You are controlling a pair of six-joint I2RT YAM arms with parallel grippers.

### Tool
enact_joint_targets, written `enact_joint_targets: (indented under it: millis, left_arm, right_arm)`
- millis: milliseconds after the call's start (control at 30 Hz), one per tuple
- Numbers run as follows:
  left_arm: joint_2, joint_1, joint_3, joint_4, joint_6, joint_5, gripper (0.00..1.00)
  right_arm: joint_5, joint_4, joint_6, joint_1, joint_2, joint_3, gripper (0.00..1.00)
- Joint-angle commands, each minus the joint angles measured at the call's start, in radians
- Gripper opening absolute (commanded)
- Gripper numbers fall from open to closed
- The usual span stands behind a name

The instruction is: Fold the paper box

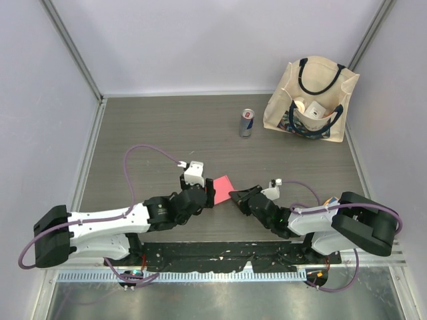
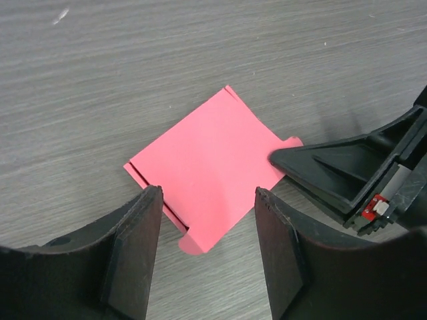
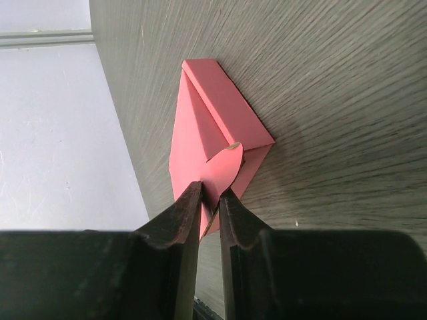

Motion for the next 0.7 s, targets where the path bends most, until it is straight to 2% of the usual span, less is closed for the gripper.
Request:
enact_joint_targets:
  millis: [0,67,233,333,500,567,600,667]
  left_arm:
    - [-0.007,0.031,-0.078,0.179,-0.056,0.140,0.61]
    - [0.001,0.034,-0.121,0.239,-0.065,0.196,0.64]
    - [0.081,0.048,-0.140,0.308,-0.094,0.217,0.65]
    - [0.137,0.053,-0.132,0.316,-0.102,0.230,0.65]
    - [0.191,0.060,-0.147,0.317,-0.130,0.230,0.65]
    - [0.200,0.065,-0.155,0.313,-0.136,0.228,0.65]
    - [0.204,0.067,-0.155,0.304,-0.140,0.224,0.65]
    - [0.204,0.068,-0.155,0.275,-0.143,0.219,0.65]
  right_arm:
    - [0.048,-0.010,-0.051,0.005,0.009,-0.011,0.24]
    - [0.048,-0.021,-0.068,0.005,0.006,-0.011,0.27]
    - [0.035,-0.045,-0.194,0.005,-0.029,-0.011,0.39]
    - [0.012,-0.162,-0.345,0.003,-0.098,0.020,0.43]
    - [0.016,-0.471,-0.628,-0.005,-0.298,0.070,0.52]
    - [-0.060,-0.499,-0.787,-0.052,-0.368,0.072,0.62]
    - [-0.100,-0.515,-0.838,-0.084,-0.415,0.083,0.63]
    - [-0.285,-0.532,-0.968,-0.228,-0.439,0.119,0.67]
